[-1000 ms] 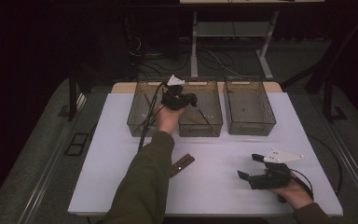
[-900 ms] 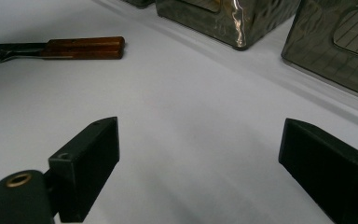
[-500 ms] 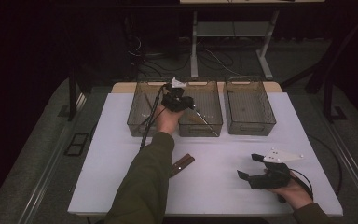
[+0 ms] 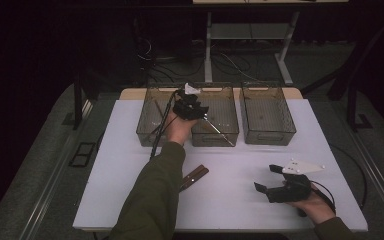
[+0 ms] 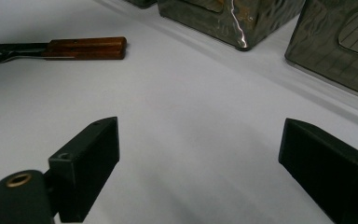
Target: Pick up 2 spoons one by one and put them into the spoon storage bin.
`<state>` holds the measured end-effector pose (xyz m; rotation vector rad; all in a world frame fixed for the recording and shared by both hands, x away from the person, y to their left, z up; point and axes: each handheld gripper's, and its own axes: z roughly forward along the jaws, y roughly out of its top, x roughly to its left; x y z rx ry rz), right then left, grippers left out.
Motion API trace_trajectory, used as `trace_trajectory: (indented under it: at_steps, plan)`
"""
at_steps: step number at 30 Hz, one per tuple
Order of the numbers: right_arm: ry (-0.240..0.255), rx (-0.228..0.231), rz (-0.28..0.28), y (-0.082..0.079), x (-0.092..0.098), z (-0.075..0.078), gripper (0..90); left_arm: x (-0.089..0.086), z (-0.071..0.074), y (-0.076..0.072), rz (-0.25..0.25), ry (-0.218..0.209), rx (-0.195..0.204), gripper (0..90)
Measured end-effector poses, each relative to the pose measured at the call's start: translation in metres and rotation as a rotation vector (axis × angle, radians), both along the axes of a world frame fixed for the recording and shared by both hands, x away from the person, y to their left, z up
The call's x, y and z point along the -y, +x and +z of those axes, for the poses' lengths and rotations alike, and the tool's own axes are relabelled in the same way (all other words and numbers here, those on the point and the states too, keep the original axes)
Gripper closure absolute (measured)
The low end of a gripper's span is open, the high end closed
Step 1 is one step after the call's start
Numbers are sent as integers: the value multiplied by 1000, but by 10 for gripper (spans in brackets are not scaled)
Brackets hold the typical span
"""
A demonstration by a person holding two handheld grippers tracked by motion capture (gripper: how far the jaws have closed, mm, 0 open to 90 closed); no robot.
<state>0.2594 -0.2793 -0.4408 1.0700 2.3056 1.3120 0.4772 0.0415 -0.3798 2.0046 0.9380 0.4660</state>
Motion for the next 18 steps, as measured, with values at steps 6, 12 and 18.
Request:
trace_trajectory:
  at_steps: [6, 12, 18]
  plan:
    - [0, -3, -1, 0, 0, 0, 122, -4, 5, -1, -4, -1, 9, 477]
    - [0, -7, -2, 0, 0, 0, 122, -6, 12, -7, -33, -10, 7, 423]
    - [-3, -5, -3, 0, 0, 0, 122, -6, 21, -21, -84, -27, 6, 353]
